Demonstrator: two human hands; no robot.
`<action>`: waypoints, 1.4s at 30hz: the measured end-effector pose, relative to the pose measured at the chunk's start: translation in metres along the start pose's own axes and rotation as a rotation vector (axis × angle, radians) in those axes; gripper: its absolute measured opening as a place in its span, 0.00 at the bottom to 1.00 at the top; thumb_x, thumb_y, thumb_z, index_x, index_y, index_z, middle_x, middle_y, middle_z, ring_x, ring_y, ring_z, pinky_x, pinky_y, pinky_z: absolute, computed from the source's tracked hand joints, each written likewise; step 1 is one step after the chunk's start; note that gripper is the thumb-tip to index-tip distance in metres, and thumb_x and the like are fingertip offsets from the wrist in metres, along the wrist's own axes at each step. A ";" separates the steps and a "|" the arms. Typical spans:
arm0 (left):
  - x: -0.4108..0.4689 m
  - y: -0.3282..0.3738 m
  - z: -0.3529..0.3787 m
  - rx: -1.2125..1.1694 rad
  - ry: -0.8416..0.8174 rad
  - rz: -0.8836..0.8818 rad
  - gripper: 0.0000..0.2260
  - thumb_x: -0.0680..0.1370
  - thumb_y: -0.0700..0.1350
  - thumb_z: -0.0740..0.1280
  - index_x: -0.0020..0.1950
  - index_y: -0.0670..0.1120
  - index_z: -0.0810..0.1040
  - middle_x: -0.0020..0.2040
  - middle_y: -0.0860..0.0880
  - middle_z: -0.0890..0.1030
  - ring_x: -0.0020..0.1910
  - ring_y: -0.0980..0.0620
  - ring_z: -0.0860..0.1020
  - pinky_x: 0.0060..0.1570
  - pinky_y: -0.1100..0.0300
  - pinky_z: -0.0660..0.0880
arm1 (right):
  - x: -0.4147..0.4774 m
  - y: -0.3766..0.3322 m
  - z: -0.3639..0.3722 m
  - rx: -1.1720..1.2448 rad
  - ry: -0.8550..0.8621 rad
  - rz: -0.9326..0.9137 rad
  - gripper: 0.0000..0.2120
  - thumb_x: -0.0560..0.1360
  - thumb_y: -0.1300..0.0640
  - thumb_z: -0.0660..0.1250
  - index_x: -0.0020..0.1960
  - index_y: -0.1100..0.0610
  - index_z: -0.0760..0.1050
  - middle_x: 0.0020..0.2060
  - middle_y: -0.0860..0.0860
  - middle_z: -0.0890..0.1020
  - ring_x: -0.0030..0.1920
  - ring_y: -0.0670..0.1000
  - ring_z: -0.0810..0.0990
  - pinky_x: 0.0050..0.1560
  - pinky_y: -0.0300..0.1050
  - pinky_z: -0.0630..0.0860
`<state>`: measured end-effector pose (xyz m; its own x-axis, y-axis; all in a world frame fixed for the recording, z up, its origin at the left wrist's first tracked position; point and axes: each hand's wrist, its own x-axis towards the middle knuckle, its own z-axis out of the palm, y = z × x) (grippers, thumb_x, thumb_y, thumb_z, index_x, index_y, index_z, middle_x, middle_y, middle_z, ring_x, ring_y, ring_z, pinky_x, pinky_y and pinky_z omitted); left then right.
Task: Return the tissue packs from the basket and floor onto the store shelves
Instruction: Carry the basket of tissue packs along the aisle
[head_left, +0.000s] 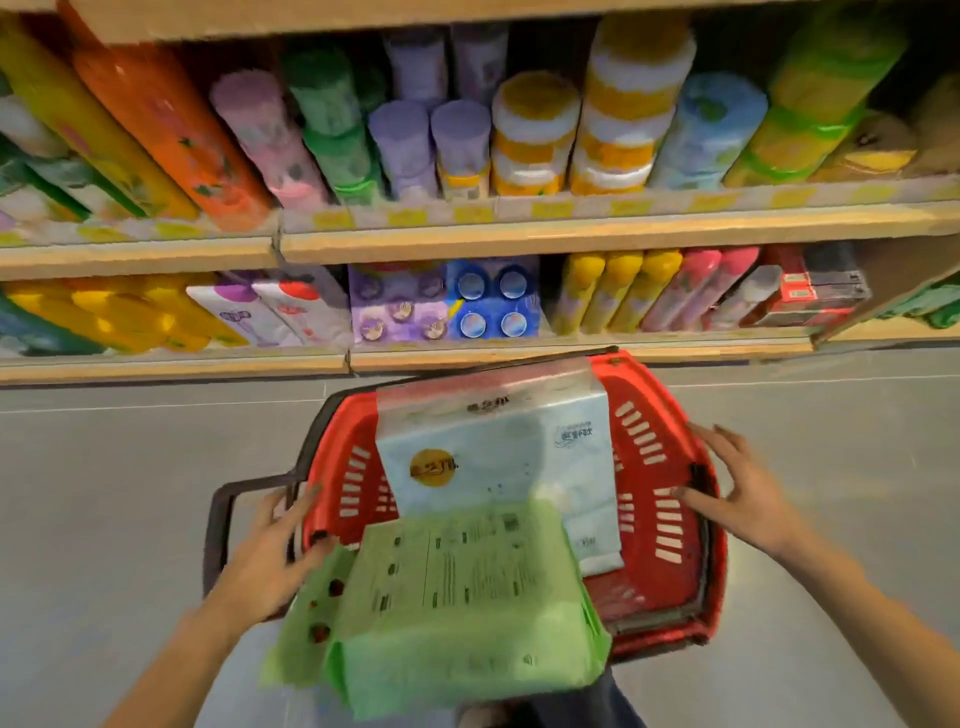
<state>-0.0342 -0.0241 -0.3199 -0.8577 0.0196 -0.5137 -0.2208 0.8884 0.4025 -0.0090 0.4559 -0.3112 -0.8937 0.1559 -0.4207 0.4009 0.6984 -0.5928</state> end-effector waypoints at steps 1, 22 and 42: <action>0.006 -0.006 0.010 -0.018 0.030 -0.006 0.33 0.73 0.51 0.69 0.74 0.51 0.58 0.71 0.37 0.59 0.68 0.40 0.65 0.66 0.49 0.64 | 0.005 0.010 0.009 0.015 0.028 0.012 0.38 0.64 0.49 0.75 0.70 0.54 0.64 0.68 0.60 0.66 0.72 0.58 0.58 0.68 0.52 0.60; 0.003 -0.007 0.025 -0.243 0.190 -0.080 0.42 0.63 0.42 0.78 0.69 0.64 0.59 0.52 0.43 0.71 0.40 0.47 0.77 0.45 0.51 0.76 | 0.018 0.031 0.032 0.145 0.086 -0.044 0.40 0.63 0.56 0.77 0.51 0.16 0.59 0.56 0.51 0.68 0.51 0.50 0.74 0.48 0.40 0.74; -0.218 0.108 -0.295 -0.348 0.429 -0.232 0.41 0.65 0.47 0.77 0.73 0.59 0.60 0.53 0.41 0.78 0.45 0.44 0.78 0.45 0.49 0.75 | -0.071 -0.265 -0.191 0.272 -0.003 -0.370 0.37 0.63 0.61 0.77 0.69 0.52 0.67 0.58 0.50 0.76 0.53 0.38 0.77 0.54 0.28 0.72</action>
<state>-0.0084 -0.0676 0.0590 -0.8640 -0.4082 -0.2948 -0.5014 0.6437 0.5782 -0.0904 0.3933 0.0067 -0.9862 -0.0718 -0.1489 0.0939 0.4979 -0.8621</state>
